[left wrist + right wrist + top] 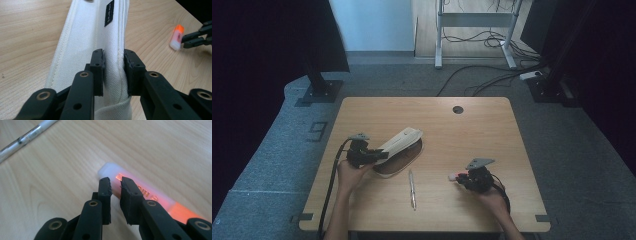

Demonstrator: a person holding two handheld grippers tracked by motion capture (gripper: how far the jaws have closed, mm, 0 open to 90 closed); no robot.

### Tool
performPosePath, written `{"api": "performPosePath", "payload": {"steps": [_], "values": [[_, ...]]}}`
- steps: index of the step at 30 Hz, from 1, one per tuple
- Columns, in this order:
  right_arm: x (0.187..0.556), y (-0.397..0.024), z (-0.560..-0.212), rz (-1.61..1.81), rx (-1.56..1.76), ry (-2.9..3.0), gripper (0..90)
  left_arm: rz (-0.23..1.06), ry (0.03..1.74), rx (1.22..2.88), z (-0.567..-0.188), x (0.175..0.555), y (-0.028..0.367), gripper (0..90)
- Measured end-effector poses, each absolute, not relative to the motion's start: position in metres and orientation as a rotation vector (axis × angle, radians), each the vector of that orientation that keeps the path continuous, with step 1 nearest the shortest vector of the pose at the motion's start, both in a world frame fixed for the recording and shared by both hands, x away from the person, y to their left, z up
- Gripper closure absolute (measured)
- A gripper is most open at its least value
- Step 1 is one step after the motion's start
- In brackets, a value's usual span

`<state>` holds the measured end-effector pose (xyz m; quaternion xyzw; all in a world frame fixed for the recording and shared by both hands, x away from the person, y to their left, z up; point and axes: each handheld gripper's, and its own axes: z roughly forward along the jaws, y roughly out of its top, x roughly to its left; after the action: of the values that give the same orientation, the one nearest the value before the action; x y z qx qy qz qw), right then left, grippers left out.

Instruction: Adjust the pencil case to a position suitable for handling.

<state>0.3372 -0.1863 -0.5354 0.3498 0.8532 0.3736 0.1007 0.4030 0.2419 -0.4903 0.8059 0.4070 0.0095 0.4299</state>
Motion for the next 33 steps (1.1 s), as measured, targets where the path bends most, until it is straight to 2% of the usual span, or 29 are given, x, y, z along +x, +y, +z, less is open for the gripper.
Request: {"api": "performPosePath", "payload": {"steps": [9,16,22,27,33], "values": [[0.354,-0.183,-0.53,1.092,1.046,2.509,71.9,0.021,1.015,2.01,-0.49,0.403,0.242,71.5],[0.362,-0.208,-0.518,1.034,1.066,2.477,53.2,0.019,1.016,2.007,-0.49,0.403,0.243,71.8],[0.372,-0.219,-0.525,0.995,1.072,2.496,44.4,0.021,1.017,2.01,-0.491,0.403,0.242,72.6],[0.378,-0.222,-0.532,0.988,1.073,2.532,43.7,0.016,1.018,2.012,-0.491,0.404,0.243,72.9],[0.379,-0.219,-0.537,0.97,1.045,2.556,51.2,0.014,1.017,2.011,-0.491,0.403,0.243,73.0]]}}
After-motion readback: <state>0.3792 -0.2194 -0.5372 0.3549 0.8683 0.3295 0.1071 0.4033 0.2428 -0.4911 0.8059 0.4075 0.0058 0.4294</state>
